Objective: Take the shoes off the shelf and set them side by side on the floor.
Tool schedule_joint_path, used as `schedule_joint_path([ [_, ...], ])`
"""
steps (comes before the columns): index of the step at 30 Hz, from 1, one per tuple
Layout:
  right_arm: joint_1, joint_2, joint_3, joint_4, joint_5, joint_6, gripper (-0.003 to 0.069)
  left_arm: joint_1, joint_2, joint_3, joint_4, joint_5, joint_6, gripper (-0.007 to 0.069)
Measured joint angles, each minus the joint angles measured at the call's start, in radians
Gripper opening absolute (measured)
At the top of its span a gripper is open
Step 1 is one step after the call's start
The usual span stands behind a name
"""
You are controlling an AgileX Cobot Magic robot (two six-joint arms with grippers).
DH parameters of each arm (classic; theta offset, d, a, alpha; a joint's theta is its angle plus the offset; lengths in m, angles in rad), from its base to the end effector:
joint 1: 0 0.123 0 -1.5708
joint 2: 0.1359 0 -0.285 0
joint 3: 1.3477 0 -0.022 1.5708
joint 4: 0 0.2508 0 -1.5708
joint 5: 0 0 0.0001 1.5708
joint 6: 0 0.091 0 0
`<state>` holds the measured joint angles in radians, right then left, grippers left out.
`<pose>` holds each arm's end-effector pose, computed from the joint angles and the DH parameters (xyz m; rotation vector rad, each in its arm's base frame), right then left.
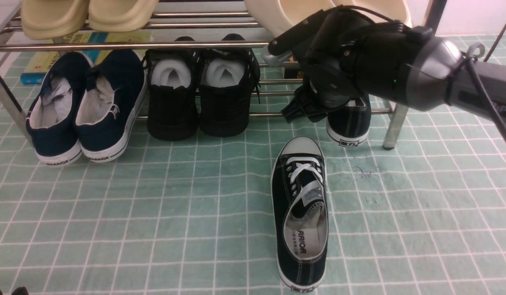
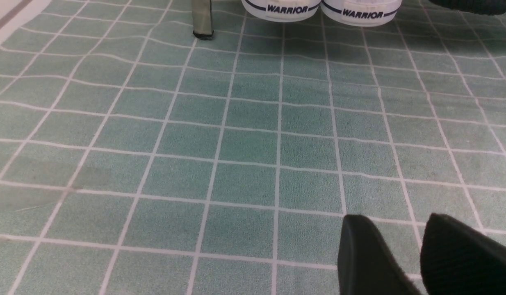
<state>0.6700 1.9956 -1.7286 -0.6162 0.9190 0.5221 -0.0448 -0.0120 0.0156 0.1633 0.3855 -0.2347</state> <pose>0.3755 0.2441 0.2732 -0.4961 2.3812 -0.2720 0.0523 0.0032 0.1744 -0.0781 1.8660 -0.0313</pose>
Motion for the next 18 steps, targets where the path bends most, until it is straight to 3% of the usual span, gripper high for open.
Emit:
schedule_joint_path([
  [6,0.0,0.001,0.0,-0.024,0.012,0.011,0.0384,0.0,0.0,0.0,0.0,0.0,0.0,0.0242],
  [13,0.048,-0.043,0.0,0.054,0.131,-0.036,0.0335,0.0,0.0,0.0,0.0,0.0,0.0,0.0242],
  [18,0.101,-0.135,-0.003,0.104,0.272,-0.087,0.0171,0.0,0.0,0.0,0.0,0.0,0.0,0.0242],
])
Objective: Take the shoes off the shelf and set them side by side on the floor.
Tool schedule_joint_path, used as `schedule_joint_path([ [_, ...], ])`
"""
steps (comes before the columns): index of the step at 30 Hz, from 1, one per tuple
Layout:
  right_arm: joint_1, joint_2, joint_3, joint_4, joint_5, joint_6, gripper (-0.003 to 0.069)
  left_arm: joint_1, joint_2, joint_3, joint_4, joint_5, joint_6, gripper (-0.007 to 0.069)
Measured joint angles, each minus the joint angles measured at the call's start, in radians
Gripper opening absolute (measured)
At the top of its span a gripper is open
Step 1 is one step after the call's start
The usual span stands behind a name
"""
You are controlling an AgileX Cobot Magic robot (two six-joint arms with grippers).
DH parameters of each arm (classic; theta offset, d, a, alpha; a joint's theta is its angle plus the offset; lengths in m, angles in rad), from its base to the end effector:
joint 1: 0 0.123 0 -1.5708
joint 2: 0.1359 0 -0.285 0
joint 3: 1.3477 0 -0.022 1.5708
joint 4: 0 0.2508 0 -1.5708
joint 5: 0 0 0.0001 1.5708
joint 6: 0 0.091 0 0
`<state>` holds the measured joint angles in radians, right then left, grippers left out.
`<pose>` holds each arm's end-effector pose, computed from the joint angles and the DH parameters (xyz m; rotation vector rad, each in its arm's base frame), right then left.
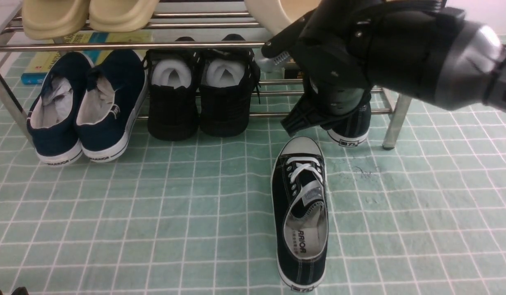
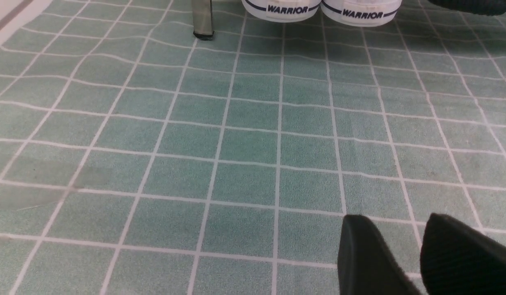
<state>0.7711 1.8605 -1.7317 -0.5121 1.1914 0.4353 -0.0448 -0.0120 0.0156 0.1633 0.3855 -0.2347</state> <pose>0.3155 0.2488 0.3191 -0.5688 2.5043 -0.3004 0.0523 0.0032 0.1744 -0.0781 1.8660 -0.0313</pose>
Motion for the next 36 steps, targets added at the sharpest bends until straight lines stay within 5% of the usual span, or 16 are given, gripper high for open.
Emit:
schedule_joint_path([
  [4,-0.005,-0.061,0.036,0.017,0.028,0.005,0.0019,0.0,0.0,0.0,0.0,0.0,0.0,0.0242],
  [7,-0.014,-0.096,0.124,0.029,0.029,0.057,-0.0014,0.0,0.0,0.0,0.0,0.0,0.0,0.0242],
  [19,-0.123,-0.059,0.287,0.038,-0.281,0.187,-0.0015,0.0,0.0,0.0,0.0,0.0,0.0,0.0242],
  [36,-0.199,0.109,0.006,0.134,-0.222,0.049,-0.0013,0.0,0.0,0.0,0.0,0.0,0.0,0.0242],
])
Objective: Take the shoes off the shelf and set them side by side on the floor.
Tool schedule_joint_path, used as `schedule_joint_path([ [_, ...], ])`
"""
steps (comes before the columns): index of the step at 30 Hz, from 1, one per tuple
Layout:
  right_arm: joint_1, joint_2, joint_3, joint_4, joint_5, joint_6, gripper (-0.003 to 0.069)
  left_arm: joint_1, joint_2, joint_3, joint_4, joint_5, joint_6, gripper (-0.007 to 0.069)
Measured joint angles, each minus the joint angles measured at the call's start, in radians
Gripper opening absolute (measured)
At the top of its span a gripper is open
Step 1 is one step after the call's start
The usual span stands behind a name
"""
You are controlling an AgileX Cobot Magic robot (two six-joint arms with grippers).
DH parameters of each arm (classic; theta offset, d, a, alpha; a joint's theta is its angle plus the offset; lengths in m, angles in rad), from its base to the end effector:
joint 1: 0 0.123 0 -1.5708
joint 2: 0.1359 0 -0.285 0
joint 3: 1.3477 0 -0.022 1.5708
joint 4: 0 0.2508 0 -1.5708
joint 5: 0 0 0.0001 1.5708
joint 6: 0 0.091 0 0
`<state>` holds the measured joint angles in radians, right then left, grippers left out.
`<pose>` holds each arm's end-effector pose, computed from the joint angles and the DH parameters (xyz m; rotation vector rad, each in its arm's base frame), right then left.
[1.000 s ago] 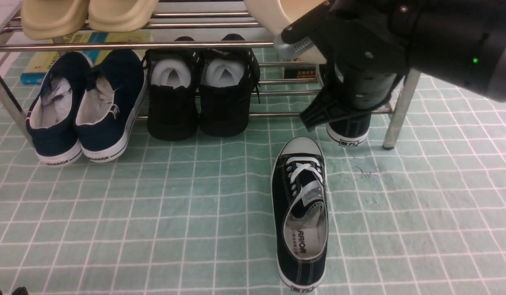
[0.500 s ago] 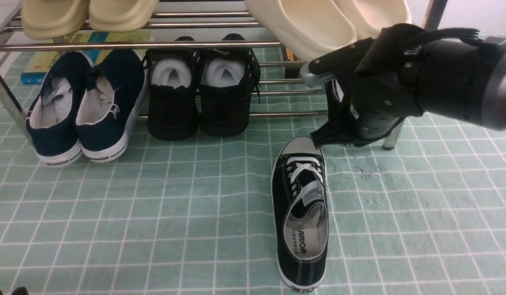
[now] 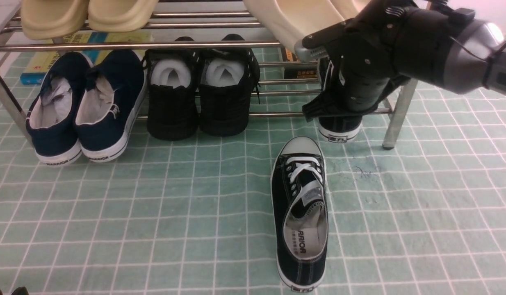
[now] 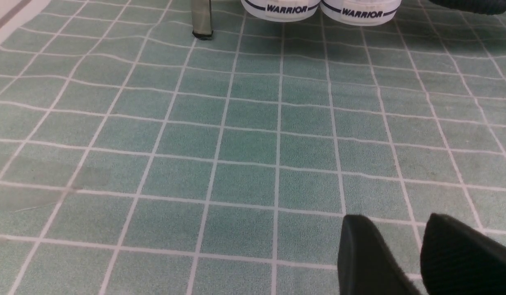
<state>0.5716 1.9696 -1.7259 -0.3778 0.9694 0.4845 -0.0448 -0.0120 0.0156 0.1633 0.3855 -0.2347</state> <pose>0.3819 0.2127 0.2739 -0.2987 2.5645 -0.1116 0.0523 0.0032 0.1744 -0.0781 1.8660 -0.0313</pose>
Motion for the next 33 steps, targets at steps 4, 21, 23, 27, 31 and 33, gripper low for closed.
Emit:
schedule_joint_path([
  [4,0.0,0.017,-0.036,0.006,0.01,-0.003,-0.001,0.0,0.0,0.0,0.0,0.0,0.0,0.0242],
  [21,0.0,0.017,-0.161,0.009,0.259,-0.178,0.0149,0.0,0.0,0.0,0.0,0.0,0.0,0.0242],
  [23,0.0,0.017,-0.172,0.041,0.262,-0.184,0.0206,0.0,0.0,0.0,0.0,0.0,0.0,0.0242],
  [27,0.0,0.017,-0.192,0.118,0.227,-0.192,0.0318,0.0,0.0,0.0,0.0,0.0,0.0,0.0242],
  [31,0.0,0.024,-0.195,0.152,0.118,-0.214,0.0392,0.0,0.0,0.0,0.0,0.0,0.0,0.0242],
  [33,0.0,0.039,-0.196,0.15,0.073,-0.215,0.0405,0.0,0.0,0.0,0.0,0.0,0.0,0.0242],
])
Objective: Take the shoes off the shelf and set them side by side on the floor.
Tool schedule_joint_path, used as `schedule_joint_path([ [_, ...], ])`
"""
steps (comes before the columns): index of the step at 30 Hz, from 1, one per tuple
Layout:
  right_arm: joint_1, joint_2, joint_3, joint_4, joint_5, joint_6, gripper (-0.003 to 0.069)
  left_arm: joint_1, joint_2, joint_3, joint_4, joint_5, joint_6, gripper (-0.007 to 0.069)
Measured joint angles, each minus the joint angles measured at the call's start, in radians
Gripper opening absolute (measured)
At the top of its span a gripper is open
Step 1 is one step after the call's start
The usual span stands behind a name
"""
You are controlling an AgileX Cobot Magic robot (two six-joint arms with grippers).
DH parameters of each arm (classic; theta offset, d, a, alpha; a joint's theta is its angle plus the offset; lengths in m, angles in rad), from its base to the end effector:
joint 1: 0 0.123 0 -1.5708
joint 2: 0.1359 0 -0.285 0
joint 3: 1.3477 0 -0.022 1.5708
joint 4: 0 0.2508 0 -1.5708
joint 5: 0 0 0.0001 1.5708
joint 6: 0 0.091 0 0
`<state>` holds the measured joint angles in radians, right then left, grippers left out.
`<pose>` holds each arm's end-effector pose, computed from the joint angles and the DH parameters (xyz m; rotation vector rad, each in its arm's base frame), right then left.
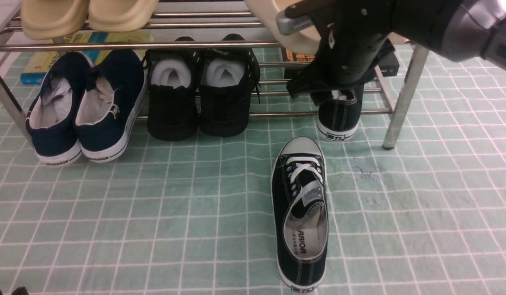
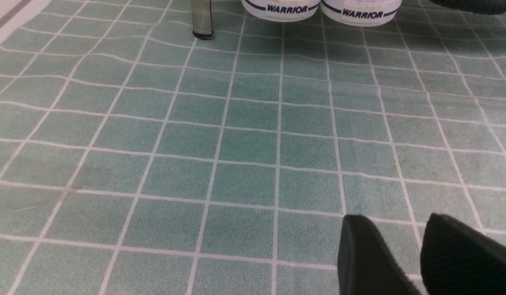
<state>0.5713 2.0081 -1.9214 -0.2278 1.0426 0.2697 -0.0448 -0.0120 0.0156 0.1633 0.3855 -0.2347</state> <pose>0.3891 0.2290 0.3080 -0.4645 2.5280 0.0155 0.0523 0.0032 0.1744 -0.0781 1.8660 -0.0313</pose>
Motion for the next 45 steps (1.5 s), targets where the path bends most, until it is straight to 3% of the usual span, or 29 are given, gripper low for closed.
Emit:
schedule_joint_path([
  [9,0.0,0.071,0.0,-0.047,-0.047,0.001,0.041,0.0,0.0,0.0,0.0,0.0,0.0,0.0242],
  [14,0.0,0.077,-0.001,-0.06,-0.058,0.001,0.0352,0.0,0.0,0.0,0.0,0.0,0.0,0.0242],
  [19,-0.001,0.077,-0.001,-0.08,-0.053,-0.011,0.0064,0.0,0.0,0.0,0.0,0.0,0.0,0.0242],
  [21,-0.001,0.077,-0.003,-0.083,-0.04,-0.016,0.001,0.0,0.0,0.0,0.0,0.0,0.0,0.0242],
  [45,-0.003,-0.13,0.0,0.073,0.21,-0.164,0.0006,0.0,0.0,0.0,0.0,0.0,0.0,0.0242],
])
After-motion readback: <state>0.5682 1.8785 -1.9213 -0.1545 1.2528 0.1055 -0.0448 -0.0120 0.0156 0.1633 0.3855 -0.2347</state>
